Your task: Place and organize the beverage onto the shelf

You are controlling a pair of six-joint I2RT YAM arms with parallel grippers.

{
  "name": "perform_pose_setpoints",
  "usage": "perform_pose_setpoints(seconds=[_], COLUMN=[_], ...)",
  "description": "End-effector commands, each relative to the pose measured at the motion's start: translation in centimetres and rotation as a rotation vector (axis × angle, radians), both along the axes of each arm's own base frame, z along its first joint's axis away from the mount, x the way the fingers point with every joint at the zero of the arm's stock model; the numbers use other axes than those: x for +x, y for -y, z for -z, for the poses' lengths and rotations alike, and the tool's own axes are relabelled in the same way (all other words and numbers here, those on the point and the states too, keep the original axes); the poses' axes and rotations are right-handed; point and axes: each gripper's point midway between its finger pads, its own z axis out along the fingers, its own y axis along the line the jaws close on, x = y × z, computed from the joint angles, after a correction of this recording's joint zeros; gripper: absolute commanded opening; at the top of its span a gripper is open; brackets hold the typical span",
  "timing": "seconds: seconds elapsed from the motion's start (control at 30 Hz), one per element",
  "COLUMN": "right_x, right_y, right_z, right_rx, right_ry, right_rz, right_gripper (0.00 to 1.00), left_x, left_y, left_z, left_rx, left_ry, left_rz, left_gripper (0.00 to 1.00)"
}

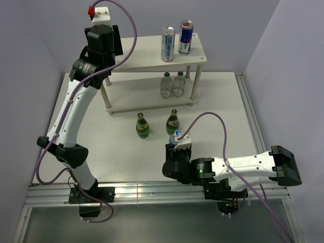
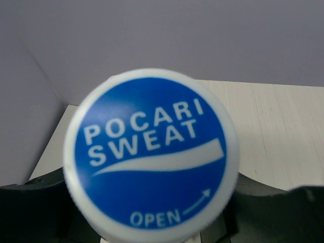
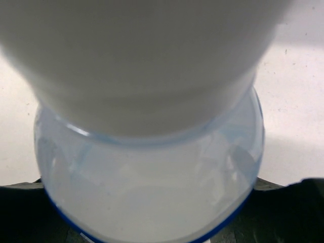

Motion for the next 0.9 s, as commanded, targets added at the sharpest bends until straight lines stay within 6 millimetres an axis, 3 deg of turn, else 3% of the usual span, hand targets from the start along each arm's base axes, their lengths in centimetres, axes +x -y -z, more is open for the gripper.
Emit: perform_pose_setpoints(seconds=[0.0, 0.13, 0.33, 0.53, 0.73, 0.87], right_x=[0.8, 0.8, 0.8, 0.8, 1.0, 1.1], right_y=[-0.4, -0.6, -0.6, -0.9, -1.2, -1.4], right_z=[-4.3, -4.0, -3.8, -3.3, -3.4, -4.1], right_rx=[0.134, 0.128, 0.113, 0.101, 0.092, 0.101], right_ry=[0.076, 0.073, 0.074, 0.066, 0.069, 0.076], right_rz=[0.075, 0.076, 0.079, 0.079, 0.081, 0.078], right_gripper=[0.00, 0.00, 0.00, 0.00, 0.00, 0.00], left_x=[-0.3, 1.1, 2.0, 2.7, 3.1, 3.3], left_y=[-1.1, -1.8, -1.9, -1.9, -2.4, -2.6], left_z=[-7.4, -6.6, -5.2, -3.9, -3.2, -2.7], left_rx=[-0.077, -0.087, -0.084, -0.067, -0.064, -0.069], left_ry=[0.204, 0.194, 0.163, 0.132, 0.120, 0.110], left_rz=[0.042, 0.033, 0.041, 0.032, 0.020, 0.014], left_gripper=[0.00, 0.01, 0.14, 0.72, 0.89, 0.91])
